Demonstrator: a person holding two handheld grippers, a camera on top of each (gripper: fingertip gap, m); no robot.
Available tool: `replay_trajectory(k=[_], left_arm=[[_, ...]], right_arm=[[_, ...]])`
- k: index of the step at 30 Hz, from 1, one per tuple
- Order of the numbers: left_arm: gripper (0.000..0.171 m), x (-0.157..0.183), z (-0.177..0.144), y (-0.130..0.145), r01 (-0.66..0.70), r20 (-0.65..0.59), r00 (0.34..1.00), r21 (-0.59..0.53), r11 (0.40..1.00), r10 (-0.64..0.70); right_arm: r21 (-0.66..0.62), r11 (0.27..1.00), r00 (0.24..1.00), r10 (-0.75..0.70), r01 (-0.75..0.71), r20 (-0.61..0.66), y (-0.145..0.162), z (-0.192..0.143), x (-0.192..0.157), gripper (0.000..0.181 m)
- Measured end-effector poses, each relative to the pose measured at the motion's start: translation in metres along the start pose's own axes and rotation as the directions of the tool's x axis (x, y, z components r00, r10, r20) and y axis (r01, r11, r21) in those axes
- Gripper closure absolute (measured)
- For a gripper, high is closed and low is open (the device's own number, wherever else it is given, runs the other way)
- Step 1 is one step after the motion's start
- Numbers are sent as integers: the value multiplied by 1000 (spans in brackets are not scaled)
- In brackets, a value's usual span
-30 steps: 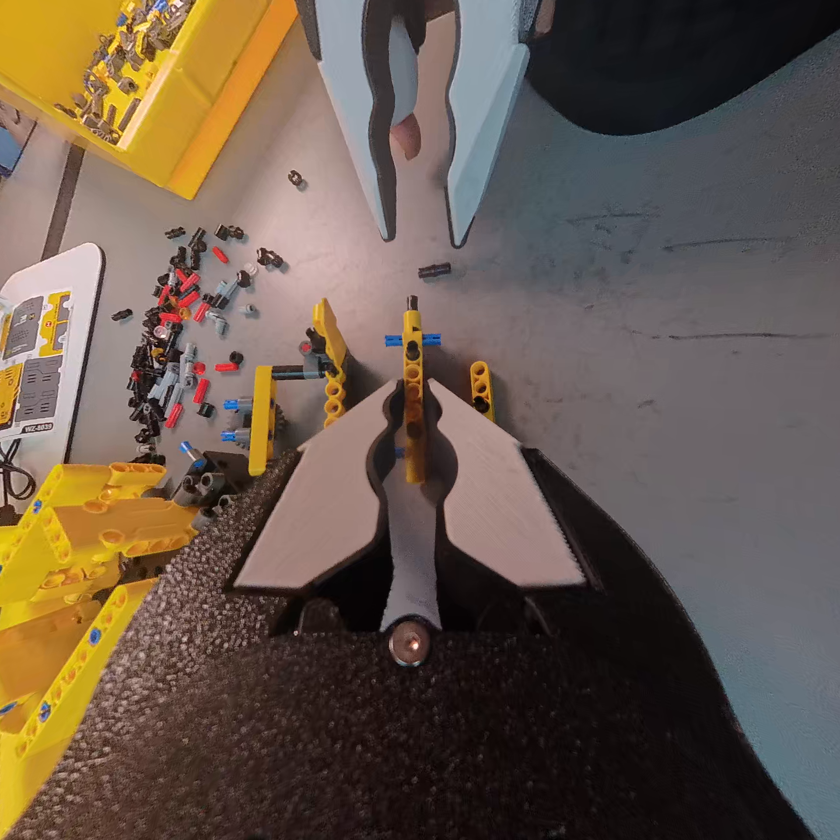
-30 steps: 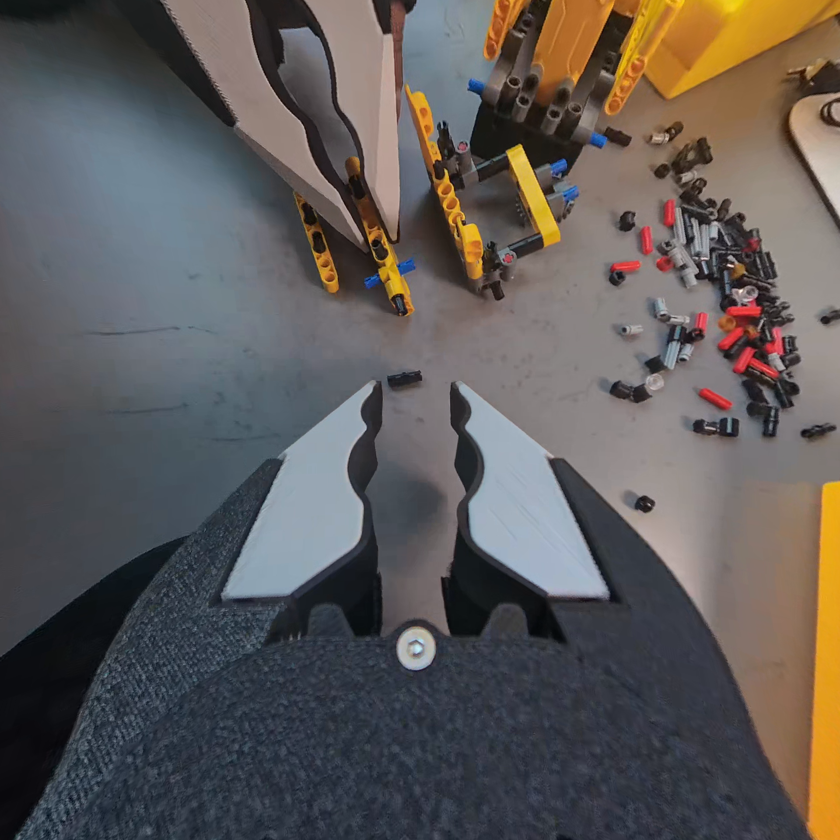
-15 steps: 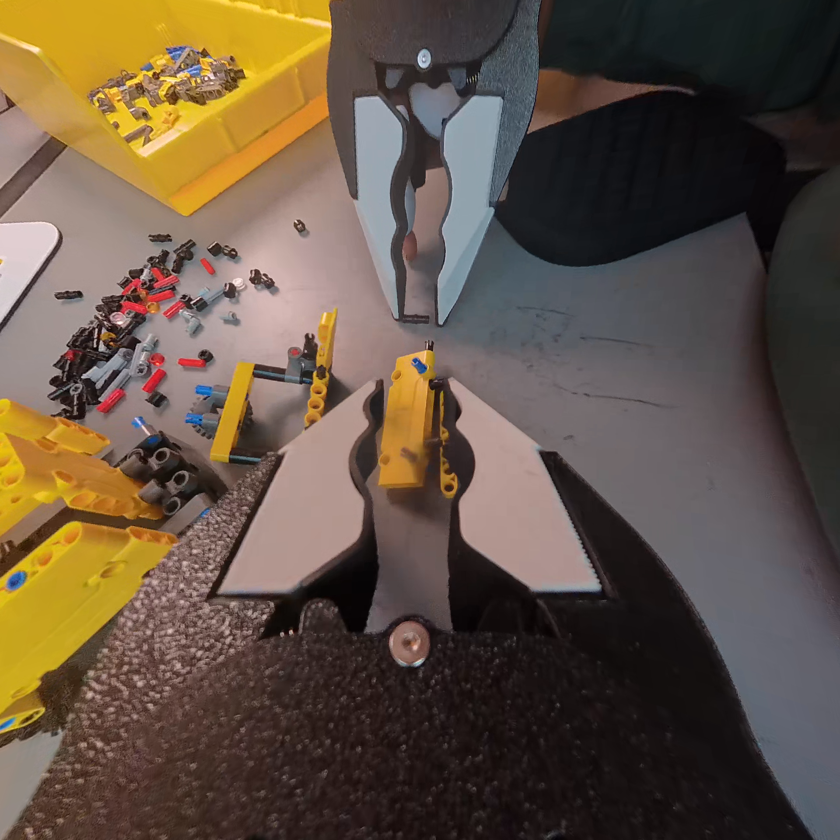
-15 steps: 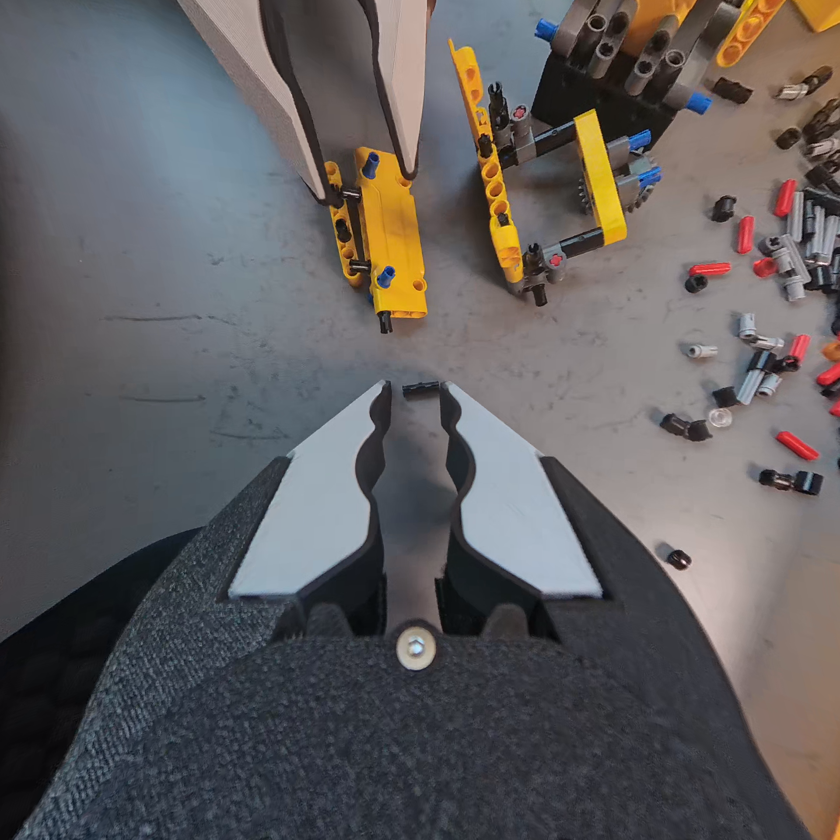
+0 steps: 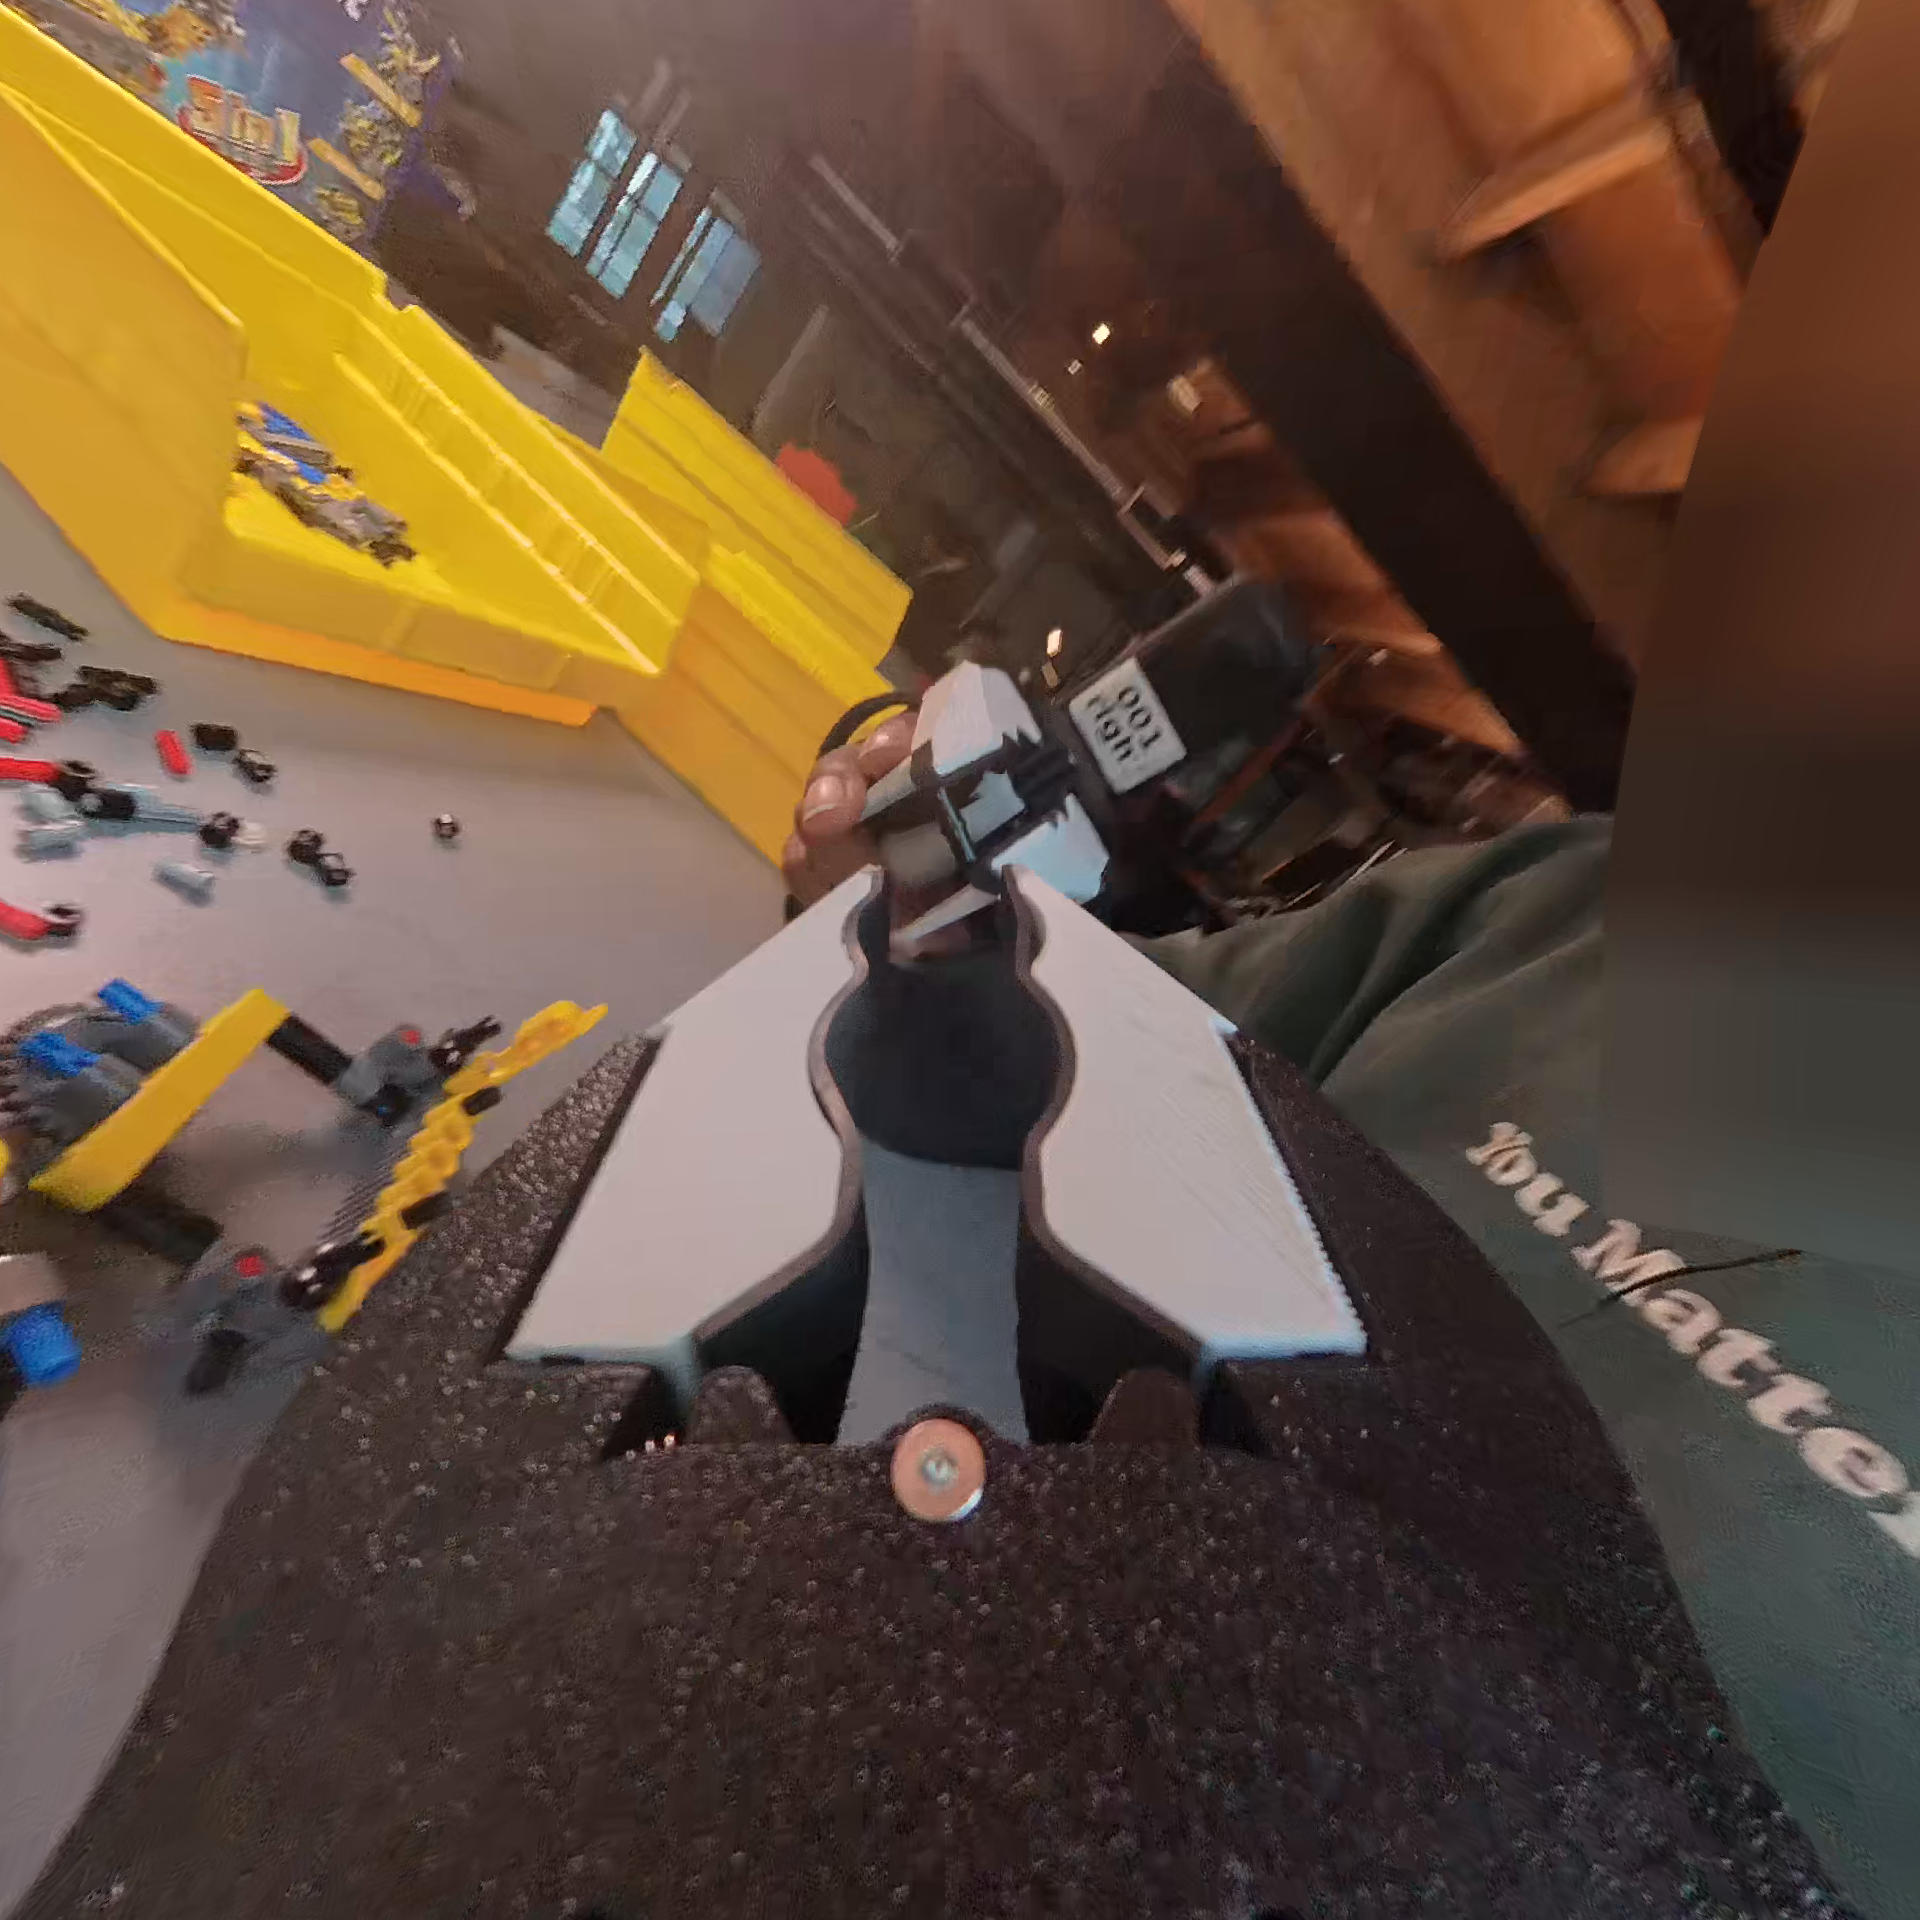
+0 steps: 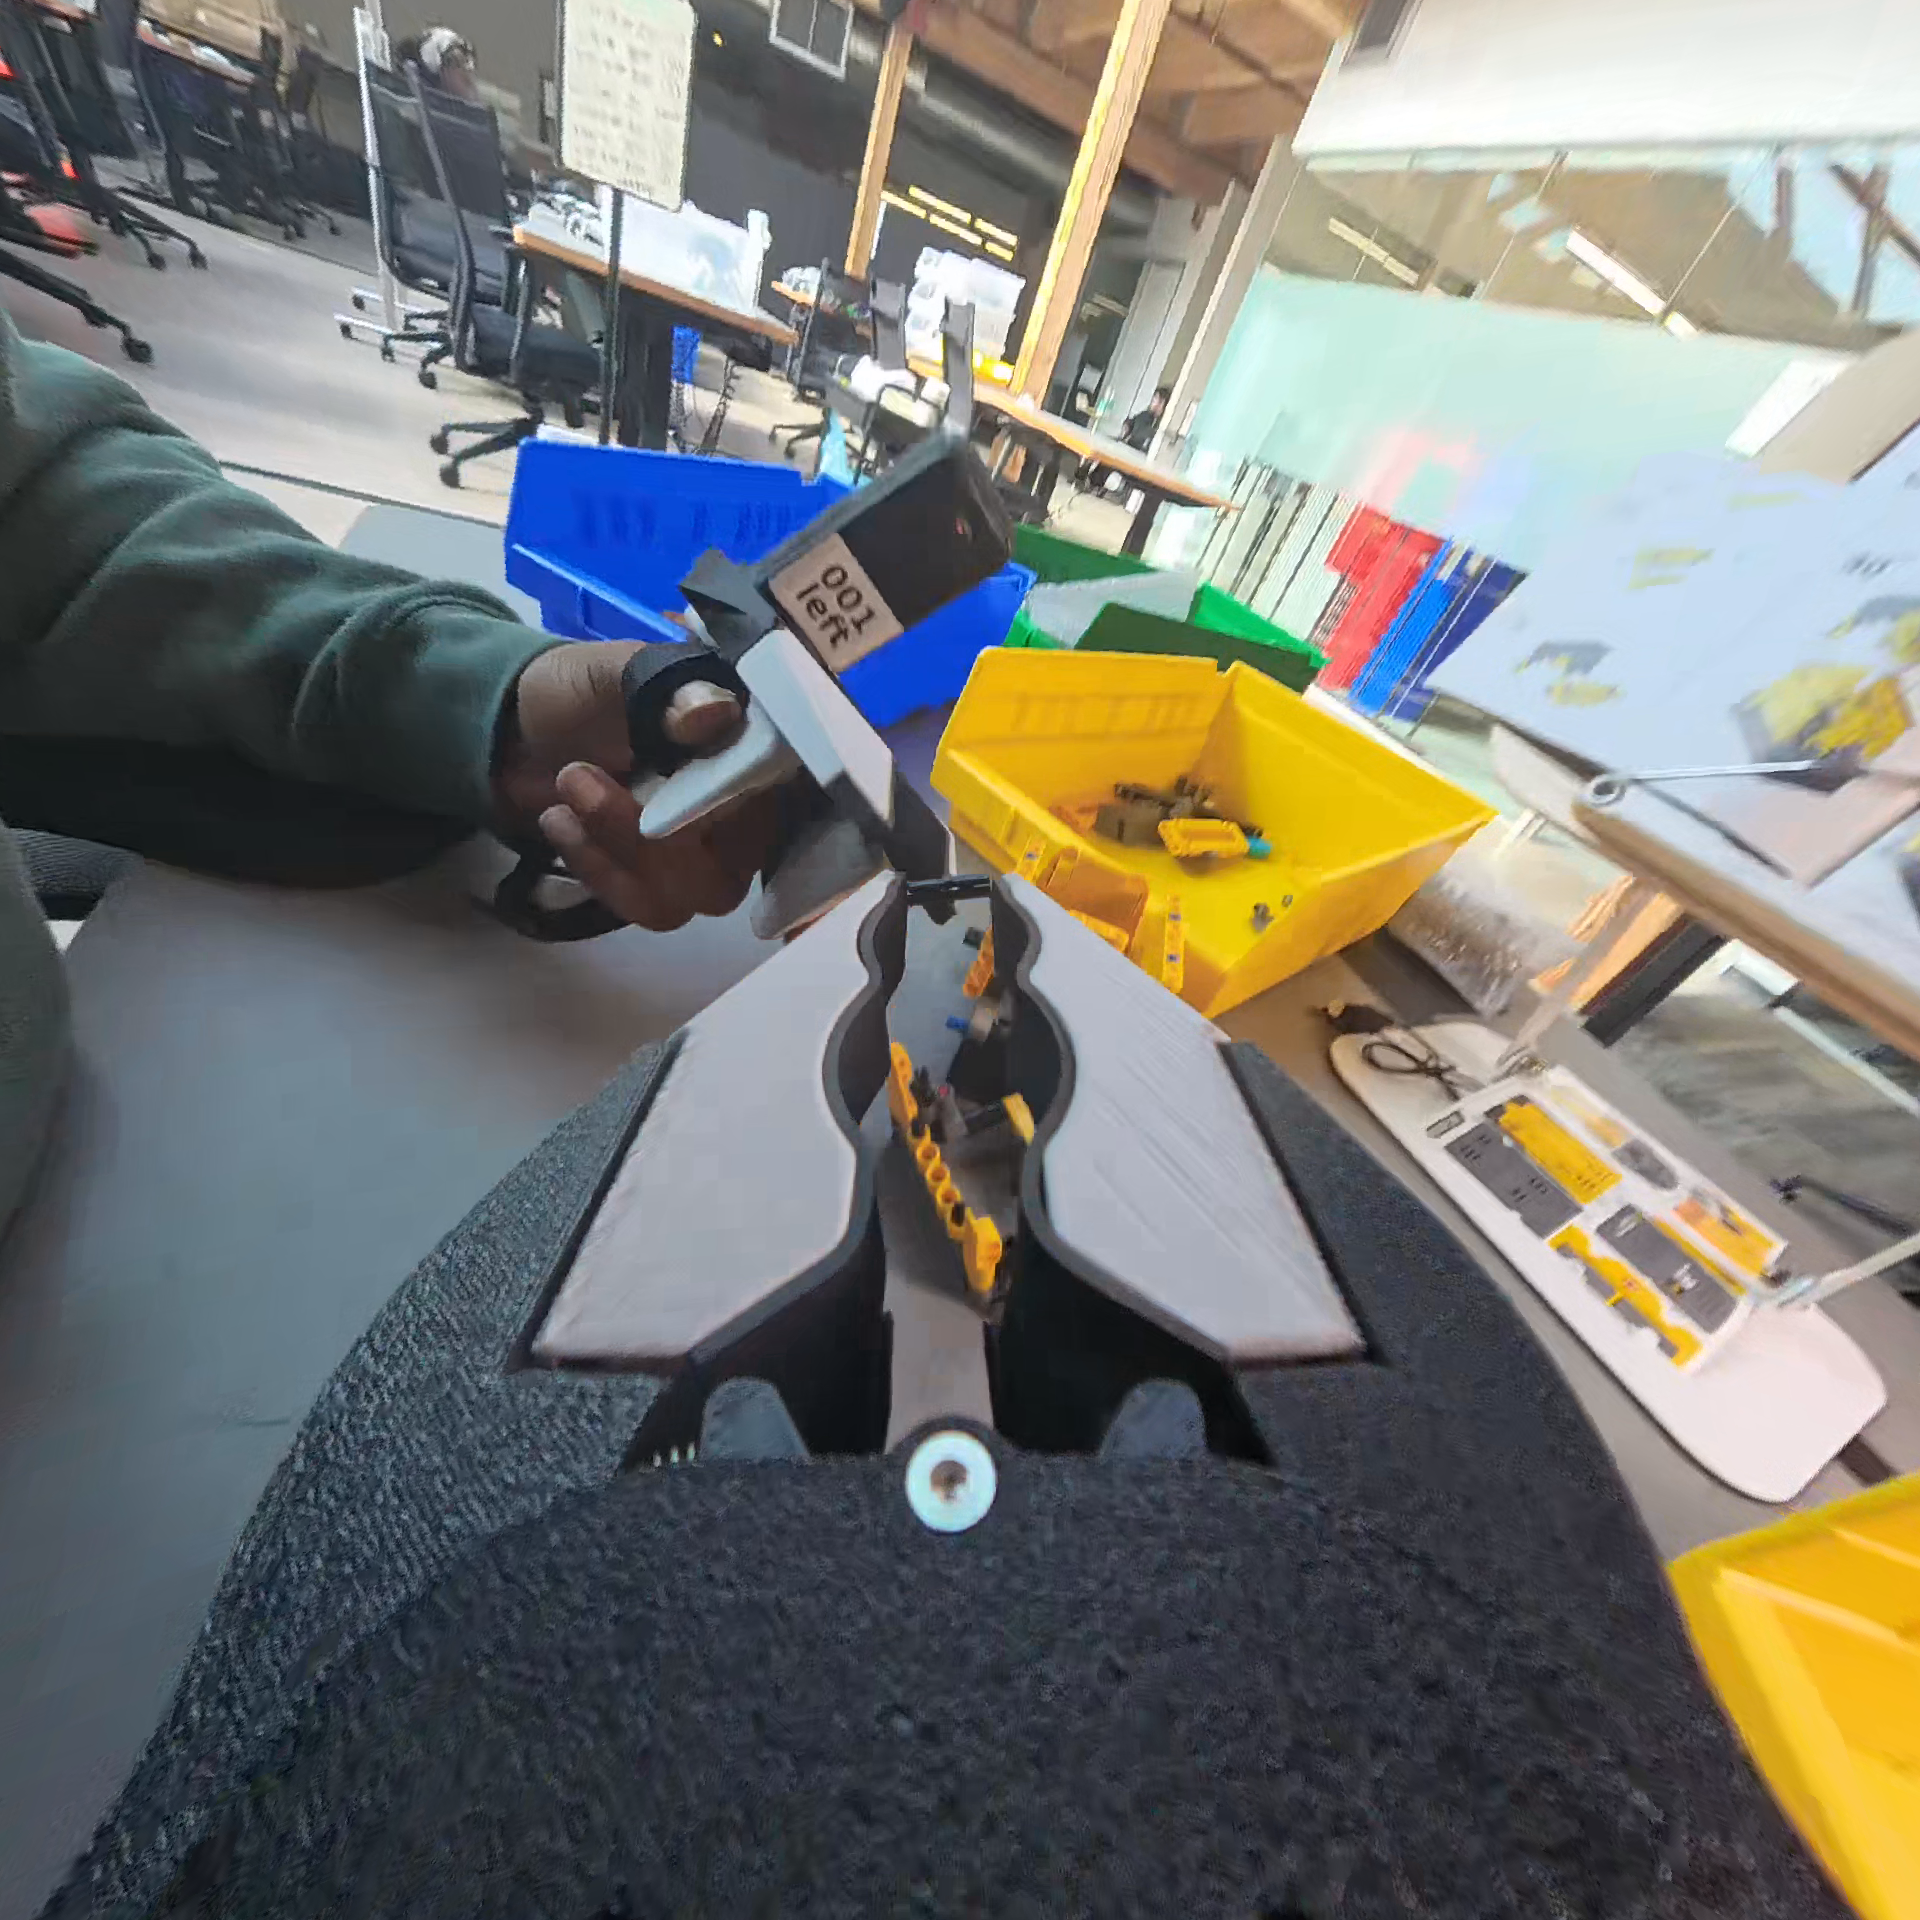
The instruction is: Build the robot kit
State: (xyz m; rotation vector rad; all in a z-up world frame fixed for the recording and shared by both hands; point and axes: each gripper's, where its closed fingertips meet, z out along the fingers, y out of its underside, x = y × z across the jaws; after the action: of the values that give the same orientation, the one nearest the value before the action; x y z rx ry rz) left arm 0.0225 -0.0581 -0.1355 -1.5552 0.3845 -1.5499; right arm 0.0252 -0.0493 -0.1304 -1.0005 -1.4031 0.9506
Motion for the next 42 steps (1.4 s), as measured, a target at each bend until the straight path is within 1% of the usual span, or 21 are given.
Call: replay_trajectory(k=[2,4,6,8,12,15,17,18,20,21,22,24,26,29,30,31,33,34,36,38,42], left_arm=[[152,8,-3,-7,97,-85,992,50,994,-92],[156,14,-4,-10,136,-138,982,66,989,-126],[160,15,-2,-8,130,-135,983,48,990,-122],[167,15,-1,-5,108,-120,987,32,994,-104],[168,13,-2,-3,110,-107,988,17,994,-108],[168,8,-2,5,65,-67,995,-41,997,-68],[168,1,-4,11,6,-11,1000,-103,995,-7],[168,-4,-5,15,-45,32,998,-147,988,50],[168,-19,-9,26,-165,125,971,-259,952,202],[168,-24,-11,31,-215,152,950,-312,925,272],[168,-28,-12,35,-249,167,932,-353,902,323],[168,-31,-13,40,-277,175,913,-398,875,369],[168,-35,-13,45,-285,179,904,-425,859,389],[168,-38,-14,50,-296,179,893,-460,837,414],[168,-38,-13,52,-298,176,891,-470,831,419],[168,-39,-14,54,-302,173,887,-481,823,427],[168,-39,-15,57,-311,166,881,-502,807,442],[168,-39,-15,58,-314,163,879,-510,801,448],[168,-39,-17,60,-321,153,875,-529,786,460],[168,-39,-19,64,-328,137,871,-552,767,471],[168,-38,-20,73,-336,105,869,-590,734,483]], right_arm=[[24,996,996,-79,81,-47,-8,4,-3,166],[13,986,982,-167,169,-88,-11,9,-6,166],[2,973,965,-230,232,-122,-12,12,-7,166],[12,967,960,-250,254,-128,-15,13,-10,166],[5,965,957,-259,262,-129,-11,14,-11,166],[-4,976,972,-219,219,-80,-3,16,-15,164],[-16,993,993,-117,117,22,5,16,-23,154],[-37,998,995,-45,48,86,10,16,-28,148],[-86,993,977,96,-81,188,20,15,-36,128],[-113,987,964,138,-115,225,24,14,-40,123],[-140,982,956,161,-130,245,29,13,-42,115],[-196,971,948,187,-139,256,40,13,-44,112],[-215,965,948,201,-149,245,46,13,-43,121],[-246,955,949,223,-166,222,53,14,-40,127],[-243,955,951,224,-170,212,53,15,-38,136],[-235,957,955,221,-173,197,53,15,-35,151],[-219,959,959,219,-178,181,52,14,-31,168],[-219,959,957,223,-180,187,52,14,-31,172],[-243,954,949,231,-177,216,56,13,-36,177],[-268,949,944,232,-166,236,60,12,-40,176],[-277,951,932,217,-135,291,62,11,-50,176]])
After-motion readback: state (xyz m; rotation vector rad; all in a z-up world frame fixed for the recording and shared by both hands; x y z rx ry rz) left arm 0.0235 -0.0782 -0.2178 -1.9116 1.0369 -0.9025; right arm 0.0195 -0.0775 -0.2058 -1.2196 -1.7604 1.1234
